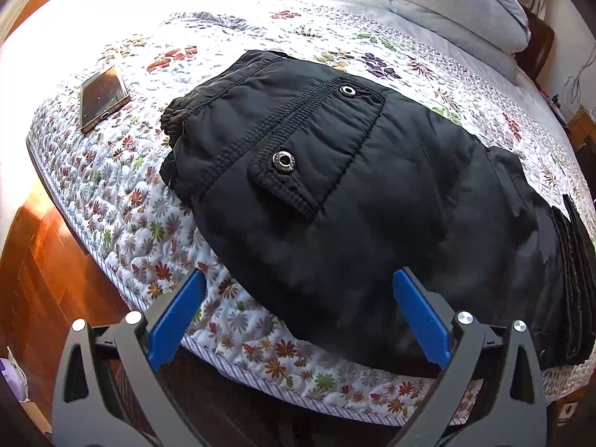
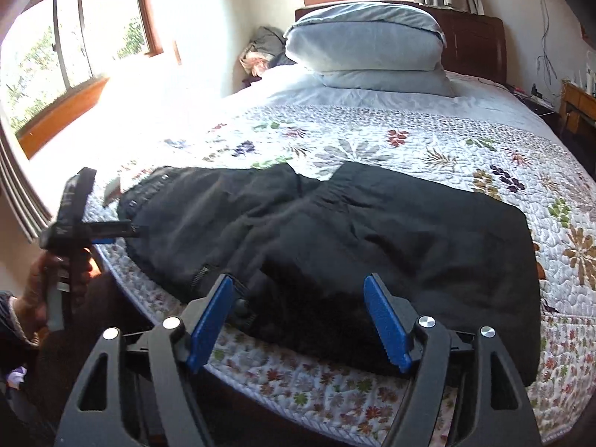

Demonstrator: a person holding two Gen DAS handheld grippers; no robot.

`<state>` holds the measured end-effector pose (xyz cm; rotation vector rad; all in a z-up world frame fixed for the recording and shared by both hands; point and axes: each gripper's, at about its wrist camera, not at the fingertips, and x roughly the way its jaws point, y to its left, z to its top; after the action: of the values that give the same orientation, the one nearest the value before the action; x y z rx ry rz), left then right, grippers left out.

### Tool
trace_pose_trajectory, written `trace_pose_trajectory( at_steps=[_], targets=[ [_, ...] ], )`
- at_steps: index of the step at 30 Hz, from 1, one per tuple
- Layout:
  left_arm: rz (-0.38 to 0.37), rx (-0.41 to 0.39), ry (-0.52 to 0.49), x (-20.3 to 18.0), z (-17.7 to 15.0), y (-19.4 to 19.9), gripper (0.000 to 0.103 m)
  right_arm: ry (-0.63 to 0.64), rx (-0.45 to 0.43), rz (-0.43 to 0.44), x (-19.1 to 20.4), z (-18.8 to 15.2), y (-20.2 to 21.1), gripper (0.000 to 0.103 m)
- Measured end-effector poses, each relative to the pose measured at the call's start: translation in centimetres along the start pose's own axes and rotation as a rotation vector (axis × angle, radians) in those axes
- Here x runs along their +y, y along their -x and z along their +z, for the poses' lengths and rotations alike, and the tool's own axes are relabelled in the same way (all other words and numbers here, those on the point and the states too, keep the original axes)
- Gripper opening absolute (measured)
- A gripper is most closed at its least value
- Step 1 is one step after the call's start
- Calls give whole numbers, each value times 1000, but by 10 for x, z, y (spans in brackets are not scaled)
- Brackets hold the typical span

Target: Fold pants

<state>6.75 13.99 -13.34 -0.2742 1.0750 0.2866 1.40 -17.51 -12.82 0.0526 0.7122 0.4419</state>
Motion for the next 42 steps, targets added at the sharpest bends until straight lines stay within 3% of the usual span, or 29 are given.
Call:
trace_pose_trajectory(
  at_steps=[3,5,12,14,18,24,26,30,35,42],
  targets=[
    [-3,-2,-1,-1,-2,2,100,-110,-7,88,-12,8,-10,72],
    [-3,-3,-1,-1,-2,3,100,-146,19,98,-17,8,-23,62],
    [11,-7,-8,-1,0,4,100,-60,127,-82,-13,-12,-63,43],
    [19,-13,-16,-2,1,5,100,-21,128,-99,-4,-14,-62,29],
    [27,-16,-21,0,3,5,100,42,143,-130,7,-13,-63,29],
    [6,-10,58,21,4,8,100,-5,193,-92,-3,-20,-75,32],
    [-7,-13,113,36,5,11,100,-3,203,-55,0,-19,-71,52],
    [-133,-9,275,77,7,11,100,23,172,-25,6,-15,-54,55],
    [-372,56,448,106,8,-3,100,-177,101,70,-24,-9,-25,55],
    [-617,155,633,114,-8,-33,100,-319,41,-5,-70,-11,6,55]
  ],
)
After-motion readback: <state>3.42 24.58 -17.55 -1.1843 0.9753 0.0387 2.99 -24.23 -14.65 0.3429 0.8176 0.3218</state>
